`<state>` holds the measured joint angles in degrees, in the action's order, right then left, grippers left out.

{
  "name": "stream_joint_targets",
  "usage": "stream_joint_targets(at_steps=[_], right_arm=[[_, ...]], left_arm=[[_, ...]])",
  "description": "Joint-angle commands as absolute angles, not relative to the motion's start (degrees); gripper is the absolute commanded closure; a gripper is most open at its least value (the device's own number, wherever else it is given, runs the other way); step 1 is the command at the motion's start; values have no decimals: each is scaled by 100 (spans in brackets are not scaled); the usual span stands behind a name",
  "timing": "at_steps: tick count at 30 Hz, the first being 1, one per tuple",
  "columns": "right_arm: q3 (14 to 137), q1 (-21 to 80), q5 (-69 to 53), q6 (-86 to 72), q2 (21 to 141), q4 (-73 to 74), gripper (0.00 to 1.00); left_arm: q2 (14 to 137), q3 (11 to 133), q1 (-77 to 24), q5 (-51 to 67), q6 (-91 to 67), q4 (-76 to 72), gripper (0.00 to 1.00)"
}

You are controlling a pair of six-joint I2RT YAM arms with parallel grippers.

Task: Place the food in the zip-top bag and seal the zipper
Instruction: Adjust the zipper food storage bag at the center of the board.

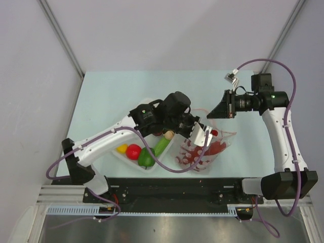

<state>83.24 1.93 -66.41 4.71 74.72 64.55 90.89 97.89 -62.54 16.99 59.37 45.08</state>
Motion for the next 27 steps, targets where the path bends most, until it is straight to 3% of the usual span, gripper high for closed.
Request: stream_joint_targets(at_steps=[1,11,19,27], right_arm=[[9157,140,-7084,659,7374,6539,100],[8561,1037,-5240,861,7005,6118,100],[9491,537,-5422,1283,7137,6460,100],[9053,492,-5572,1099,7110,6258,100]], left_arm=[[8964,10854,-6389,1978,5660,4710,100],[9052,10161,-6504,1486,5652,4466,96],[8966,10265,-6565,1389,5396,4431,100],[8729,9933,-6522,1485,5397,4615,100]])
